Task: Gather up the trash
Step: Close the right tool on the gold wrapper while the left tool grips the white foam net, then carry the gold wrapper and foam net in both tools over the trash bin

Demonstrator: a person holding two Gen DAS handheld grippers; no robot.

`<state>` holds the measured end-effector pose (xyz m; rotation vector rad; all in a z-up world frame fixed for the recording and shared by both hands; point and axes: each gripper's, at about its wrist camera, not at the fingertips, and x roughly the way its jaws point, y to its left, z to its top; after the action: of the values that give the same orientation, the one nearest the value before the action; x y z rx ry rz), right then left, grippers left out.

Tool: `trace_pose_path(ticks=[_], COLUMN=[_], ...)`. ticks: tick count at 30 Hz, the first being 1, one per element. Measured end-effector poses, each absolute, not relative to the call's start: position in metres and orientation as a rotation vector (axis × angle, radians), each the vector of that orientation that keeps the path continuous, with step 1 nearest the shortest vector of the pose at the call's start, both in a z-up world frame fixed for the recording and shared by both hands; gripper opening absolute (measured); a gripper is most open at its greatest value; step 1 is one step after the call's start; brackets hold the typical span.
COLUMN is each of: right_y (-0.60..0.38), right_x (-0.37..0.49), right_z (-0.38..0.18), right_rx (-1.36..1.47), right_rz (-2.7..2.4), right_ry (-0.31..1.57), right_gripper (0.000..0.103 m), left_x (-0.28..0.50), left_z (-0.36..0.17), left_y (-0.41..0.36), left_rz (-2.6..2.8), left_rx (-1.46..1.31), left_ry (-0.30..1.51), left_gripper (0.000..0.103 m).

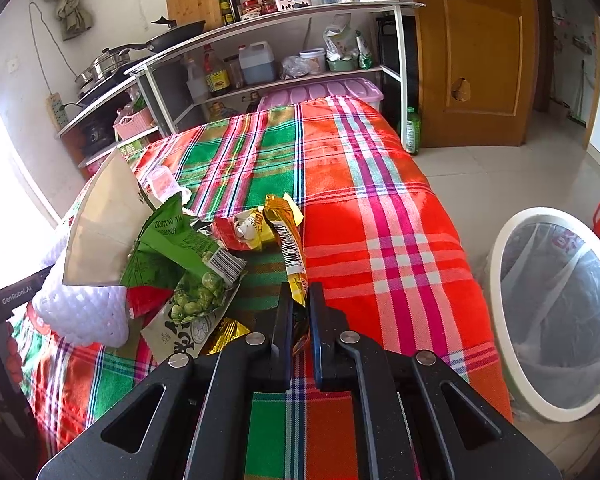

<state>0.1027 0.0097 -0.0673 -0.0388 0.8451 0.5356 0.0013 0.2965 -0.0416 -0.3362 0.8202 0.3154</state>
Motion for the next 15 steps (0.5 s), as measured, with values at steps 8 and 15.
trace_pose_path(ticks=[8,15], right_y=[0.0,-0.016], right_x=[0.094,0.084], right_z=[-0.055,-0.039], right_rx=[-0.021,0.014], right_rz=[0.548,0.548], right_ry=[0.798,0.748], right_gripper=[0.005,0.005], left_x=[-0.009,-0.015], left_z=[-0.021,0.009], left_y=[0.276,0.253], left_rz=[0.286,0.247], left_rx=[-0.278,-0.224], left_ry=[0.755,0.694], left_gripper=[0.029,0.029])
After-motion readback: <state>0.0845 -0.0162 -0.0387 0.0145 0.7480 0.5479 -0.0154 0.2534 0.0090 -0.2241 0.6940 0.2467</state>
